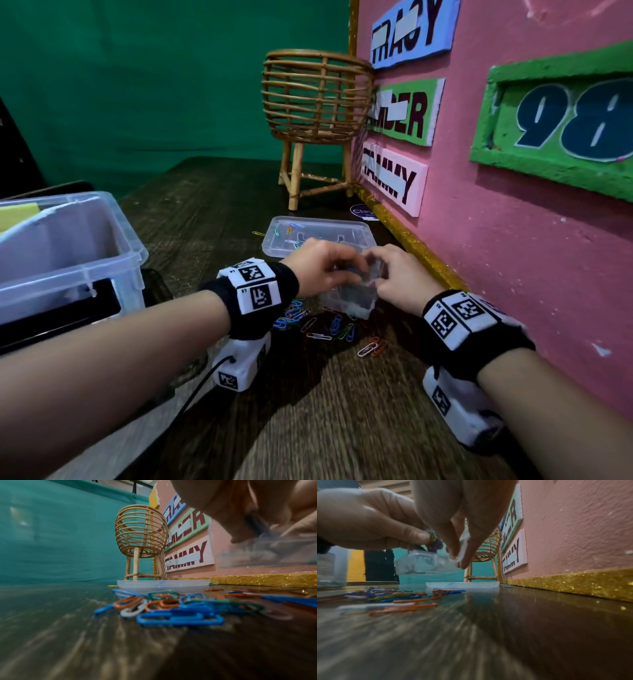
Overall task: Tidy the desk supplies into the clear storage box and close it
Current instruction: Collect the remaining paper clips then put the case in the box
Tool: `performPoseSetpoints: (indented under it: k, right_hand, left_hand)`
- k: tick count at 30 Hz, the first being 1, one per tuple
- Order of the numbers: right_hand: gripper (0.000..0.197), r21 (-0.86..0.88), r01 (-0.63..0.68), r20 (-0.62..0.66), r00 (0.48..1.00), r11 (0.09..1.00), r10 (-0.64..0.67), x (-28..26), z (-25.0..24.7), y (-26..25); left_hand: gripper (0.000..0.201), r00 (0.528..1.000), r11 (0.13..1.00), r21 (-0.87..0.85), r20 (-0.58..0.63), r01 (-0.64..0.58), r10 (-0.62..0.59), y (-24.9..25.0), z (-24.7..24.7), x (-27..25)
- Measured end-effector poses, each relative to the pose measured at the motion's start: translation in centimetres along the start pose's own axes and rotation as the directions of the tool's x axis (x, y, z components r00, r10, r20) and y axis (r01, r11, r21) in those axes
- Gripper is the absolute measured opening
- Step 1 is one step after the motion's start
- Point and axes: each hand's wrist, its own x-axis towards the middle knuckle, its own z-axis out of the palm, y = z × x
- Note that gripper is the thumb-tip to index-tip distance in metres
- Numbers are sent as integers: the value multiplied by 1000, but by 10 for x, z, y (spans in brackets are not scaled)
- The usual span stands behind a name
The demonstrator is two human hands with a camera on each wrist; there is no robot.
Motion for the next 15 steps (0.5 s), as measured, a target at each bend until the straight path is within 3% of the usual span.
performPoseSetpoints:
  k: [4, 6, 8, 12, 15]
  right_hand:
    - [37, 0, -23, -22, 1000, 1000, 23, 1, 1, 2]
    - [38, 9, -35, -29, 999, 999, 35, 2, 2, 4]
    - [39, 21, -46, -32, 998, 999, 46, 2, 2, 4]
    - [38, 36, -84, -29, 996, 996, 85, 2, 1, 3]
    - [38, 15, -140, -95, 985, 990, 141, 2, 0, 4]
  left_hand:
    - [21, 998, 998, -9, -14, 59, -59, 3, -2, -1]
    - [23, 996, 994, 69, -20, 89, -87, 3, -4, -1]
    - [25, 991, 985, 147, 81, 93, -105, 3, -5, 0]
    - [44, 928, 974, 210, 339, 85, -155, 7, -7, -2]
    - [40, 960, 977, 165, 224, 135, -171, 10, -9, -1]
